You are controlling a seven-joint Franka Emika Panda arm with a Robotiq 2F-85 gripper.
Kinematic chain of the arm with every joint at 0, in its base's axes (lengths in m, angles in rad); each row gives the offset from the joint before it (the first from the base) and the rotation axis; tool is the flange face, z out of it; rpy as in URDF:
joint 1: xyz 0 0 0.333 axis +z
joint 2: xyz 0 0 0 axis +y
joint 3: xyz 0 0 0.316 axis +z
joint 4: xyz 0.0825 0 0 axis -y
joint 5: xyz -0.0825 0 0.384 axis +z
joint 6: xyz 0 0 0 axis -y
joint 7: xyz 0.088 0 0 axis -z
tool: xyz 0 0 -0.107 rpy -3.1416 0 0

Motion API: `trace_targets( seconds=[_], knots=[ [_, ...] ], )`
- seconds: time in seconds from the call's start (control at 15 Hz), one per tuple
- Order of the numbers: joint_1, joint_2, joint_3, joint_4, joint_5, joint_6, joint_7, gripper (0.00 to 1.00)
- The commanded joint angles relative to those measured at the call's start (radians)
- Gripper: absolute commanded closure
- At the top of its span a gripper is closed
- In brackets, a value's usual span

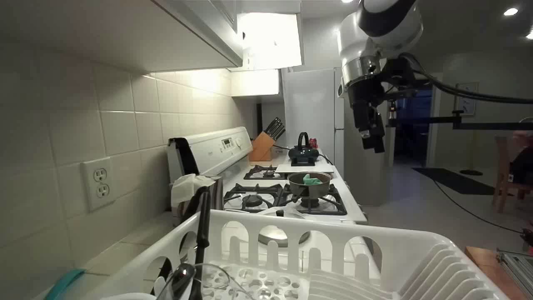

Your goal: Use the fork to press down on the rug in the pot and place the fork back

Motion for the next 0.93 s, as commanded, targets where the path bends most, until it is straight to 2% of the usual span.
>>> trace_targets(
  seconds=[0.0,0.27,0.33,0.67,0.87],
  knots=[
    [-0.024,0.002,0.022,0.002,0.006,-0.003,-0.006,0.00],
    [-0.024,0.002,0.022,0.002,0.006,-0.003,-0.006,0.00],
    [-0.032,0.024,0.028,0.013,0.012,0.022,0.050,0.00],
    [-0.027,0.202,0.082,0.081,0.057,0.348,0.284,0.00],
    [-0.005,0.352,0.117,0.179,0.090,0.530,0.354,0.00]
  ],
)
